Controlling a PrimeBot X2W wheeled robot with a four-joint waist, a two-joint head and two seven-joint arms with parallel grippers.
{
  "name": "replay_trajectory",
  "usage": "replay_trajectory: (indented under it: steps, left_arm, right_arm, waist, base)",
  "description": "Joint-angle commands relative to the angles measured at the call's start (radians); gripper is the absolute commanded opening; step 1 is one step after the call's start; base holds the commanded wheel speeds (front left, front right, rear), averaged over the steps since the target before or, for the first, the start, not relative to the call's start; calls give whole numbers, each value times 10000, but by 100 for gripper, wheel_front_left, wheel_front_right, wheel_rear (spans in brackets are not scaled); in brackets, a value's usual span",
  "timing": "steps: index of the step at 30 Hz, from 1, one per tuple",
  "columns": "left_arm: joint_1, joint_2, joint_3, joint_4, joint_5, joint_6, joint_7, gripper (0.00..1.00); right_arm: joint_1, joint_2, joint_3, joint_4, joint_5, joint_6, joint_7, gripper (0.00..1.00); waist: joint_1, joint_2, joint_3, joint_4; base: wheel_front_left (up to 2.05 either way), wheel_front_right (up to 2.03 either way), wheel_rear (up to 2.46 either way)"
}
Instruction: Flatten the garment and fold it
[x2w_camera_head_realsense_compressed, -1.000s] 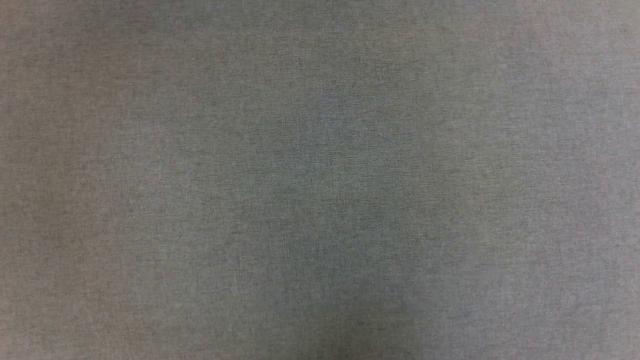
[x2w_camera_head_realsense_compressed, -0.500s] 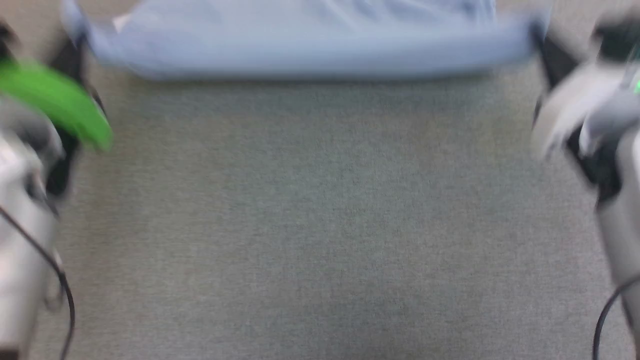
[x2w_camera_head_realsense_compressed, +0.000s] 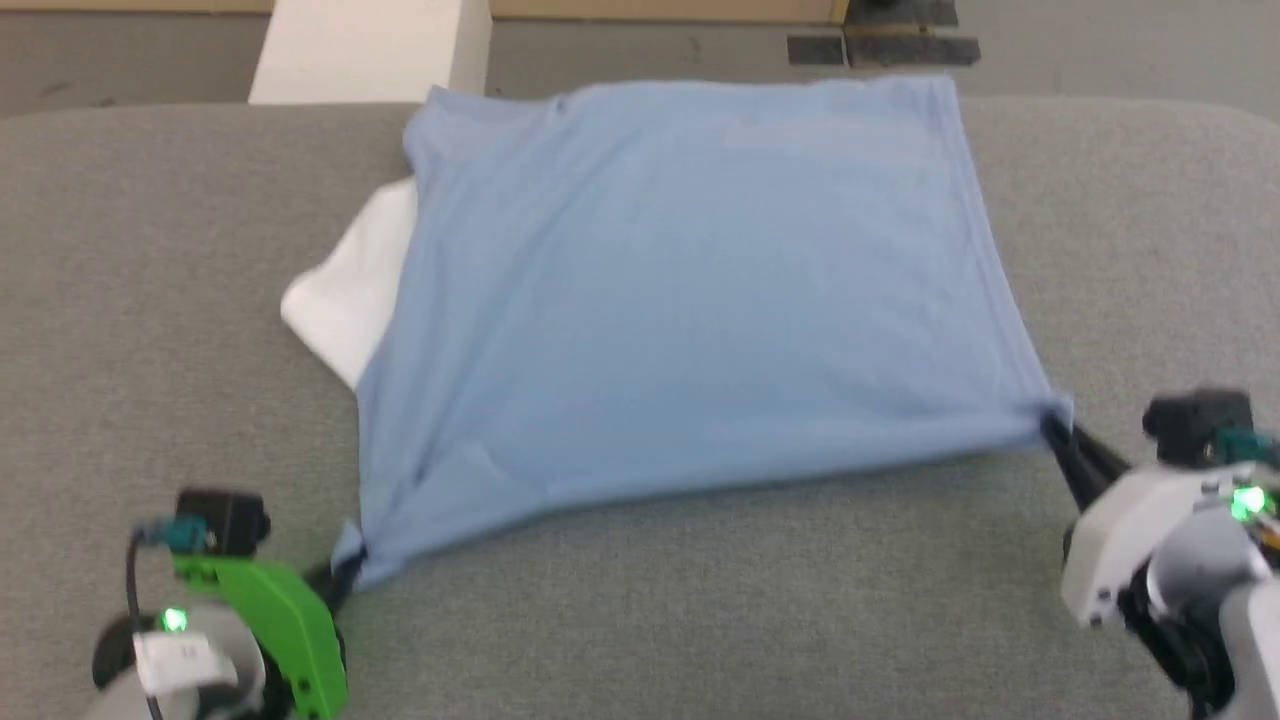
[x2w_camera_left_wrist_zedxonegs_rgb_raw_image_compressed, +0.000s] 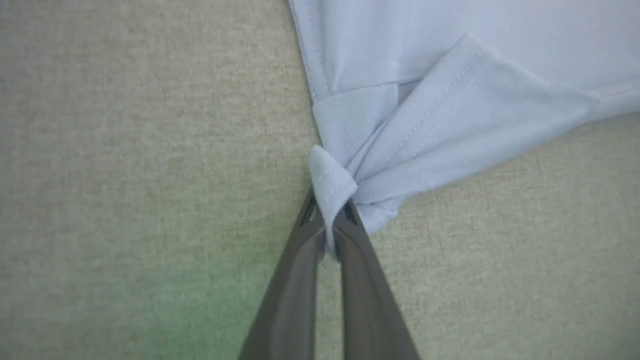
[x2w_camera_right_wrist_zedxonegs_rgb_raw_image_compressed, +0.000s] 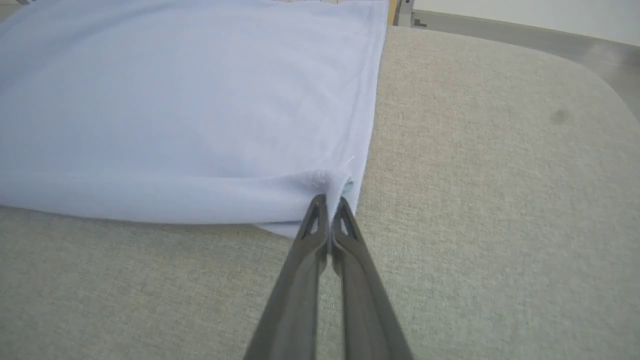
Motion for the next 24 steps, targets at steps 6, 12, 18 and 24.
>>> replay_trajectory:
  steps: [6,12,18,24]
  left_arm:
    - [1929,371,-154,-1087,-129,1094,406,0]
    - [3079,472,-288,-1980,81,1722,193,0]
    - [2853,-332,-77,-2371,1388,2251,-2321,0]
    - [1936,-1030,-144,-1809,2598,2332,-4437,0]
  right_arm:
    - [1942,518,-733,-1055,-437,-17,1168,0]
    - [3501,1189,-1500,-2163,-566,-17,2156,0]
    - [3915,1713,-1592,-2576,-591,-17,477,0]
    - [3623,1654,-992,-2049,-728,-17,-1514,0]
  waist:
    - [1,0,-497,200]
    - [1,0,-510,246]
    - [1,0,-382,225]
    - [1,0,-371,140]
  base:
    - [0,0,0]
    - [0,0,0]
    - [0,0,0]
    - [0,0,0]
